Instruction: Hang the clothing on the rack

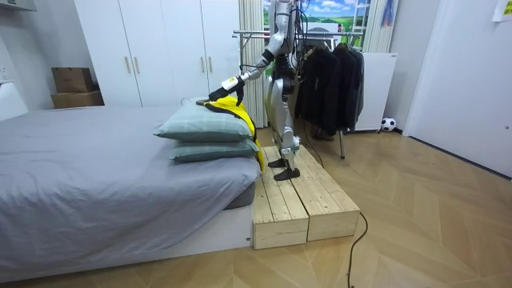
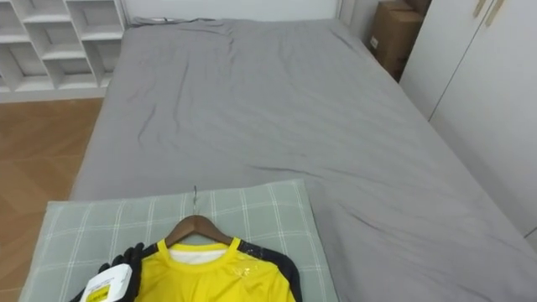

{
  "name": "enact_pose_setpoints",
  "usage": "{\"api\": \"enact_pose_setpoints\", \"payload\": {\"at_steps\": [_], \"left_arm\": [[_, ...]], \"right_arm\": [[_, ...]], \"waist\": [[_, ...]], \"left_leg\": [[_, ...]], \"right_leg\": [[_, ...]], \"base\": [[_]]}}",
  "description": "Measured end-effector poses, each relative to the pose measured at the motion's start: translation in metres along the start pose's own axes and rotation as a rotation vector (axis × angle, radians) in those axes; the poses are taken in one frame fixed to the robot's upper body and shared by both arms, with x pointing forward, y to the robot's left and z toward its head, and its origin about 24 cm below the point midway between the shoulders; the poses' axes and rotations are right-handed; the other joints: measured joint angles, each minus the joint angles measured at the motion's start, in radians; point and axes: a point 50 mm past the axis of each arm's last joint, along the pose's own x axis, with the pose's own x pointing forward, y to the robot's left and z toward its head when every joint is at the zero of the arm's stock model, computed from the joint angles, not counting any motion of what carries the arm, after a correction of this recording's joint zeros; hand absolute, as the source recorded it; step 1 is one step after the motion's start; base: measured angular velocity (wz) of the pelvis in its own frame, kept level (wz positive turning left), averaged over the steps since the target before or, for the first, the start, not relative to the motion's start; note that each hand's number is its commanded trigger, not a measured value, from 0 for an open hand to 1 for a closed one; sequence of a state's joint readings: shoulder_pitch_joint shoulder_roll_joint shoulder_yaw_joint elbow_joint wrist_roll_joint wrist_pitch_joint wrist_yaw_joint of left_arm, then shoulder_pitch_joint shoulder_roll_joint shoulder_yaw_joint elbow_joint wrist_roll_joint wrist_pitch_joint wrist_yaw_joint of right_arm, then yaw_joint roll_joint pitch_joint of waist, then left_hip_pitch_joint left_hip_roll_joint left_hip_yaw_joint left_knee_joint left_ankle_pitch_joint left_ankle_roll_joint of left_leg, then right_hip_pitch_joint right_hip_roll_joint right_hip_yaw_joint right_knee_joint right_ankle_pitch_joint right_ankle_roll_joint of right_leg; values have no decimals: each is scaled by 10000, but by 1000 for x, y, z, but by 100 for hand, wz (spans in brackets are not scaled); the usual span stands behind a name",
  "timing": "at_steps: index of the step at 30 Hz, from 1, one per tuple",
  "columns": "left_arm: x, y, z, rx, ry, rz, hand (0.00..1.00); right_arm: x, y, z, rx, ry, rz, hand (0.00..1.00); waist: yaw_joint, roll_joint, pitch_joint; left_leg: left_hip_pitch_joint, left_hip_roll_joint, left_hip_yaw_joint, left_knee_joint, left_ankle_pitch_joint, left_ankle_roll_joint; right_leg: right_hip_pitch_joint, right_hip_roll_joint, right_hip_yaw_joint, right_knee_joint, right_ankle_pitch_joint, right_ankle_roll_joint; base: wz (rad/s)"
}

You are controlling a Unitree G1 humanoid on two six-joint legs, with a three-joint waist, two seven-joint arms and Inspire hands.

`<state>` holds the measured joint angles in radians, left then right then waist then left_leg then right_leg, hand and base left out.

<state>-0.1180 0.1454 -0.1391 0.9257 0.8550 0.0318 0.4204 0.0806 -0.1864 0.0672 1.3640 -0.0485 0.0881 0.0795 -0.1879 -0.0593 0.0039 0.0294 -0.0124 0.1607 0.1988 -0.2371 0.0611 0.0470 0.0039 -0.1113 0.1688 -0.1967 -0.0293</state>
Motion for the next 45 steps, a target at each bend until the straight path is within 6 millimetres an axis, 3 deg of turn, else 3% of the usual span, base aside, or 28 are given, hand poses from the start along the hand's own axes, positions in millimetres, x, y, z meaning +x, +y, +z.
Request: {"api": "enact_pose_setpoints", "payload": {"at_steps": [10,24,35,45], "left_arm": [[4,1,0,96,65,-100,0],[20,27,-5,-51,356,621,0],[30,39,0,48,285,808,0],[33,45,-2,84,134,940,0]], "right_arm": [[0,1,5,-259,-112,-8,0],[0,-1,16,-335,-408,-150,0],[0,1,18,-657,-617,-99,0],[-1,0,24,-660,-976,-144,0]], "waist": [[18,-12,6],[59,-14,23],[25,101,127],[6,135,125]], "left_leg": [[-199,4,48,33,2,0],[-479,74,256,67,4,-5],[-628,82,250,77,52,-20],[-708,91,244,78,81,-23]], "right_leg": [[-227,-1,39,33,5,-7],[-627,40,208,140,37,-48],[-774,38,179,178,48,-66],[-847,28,125,171,69,-95]], "base": [[0],[-5],[0],[0]]}}
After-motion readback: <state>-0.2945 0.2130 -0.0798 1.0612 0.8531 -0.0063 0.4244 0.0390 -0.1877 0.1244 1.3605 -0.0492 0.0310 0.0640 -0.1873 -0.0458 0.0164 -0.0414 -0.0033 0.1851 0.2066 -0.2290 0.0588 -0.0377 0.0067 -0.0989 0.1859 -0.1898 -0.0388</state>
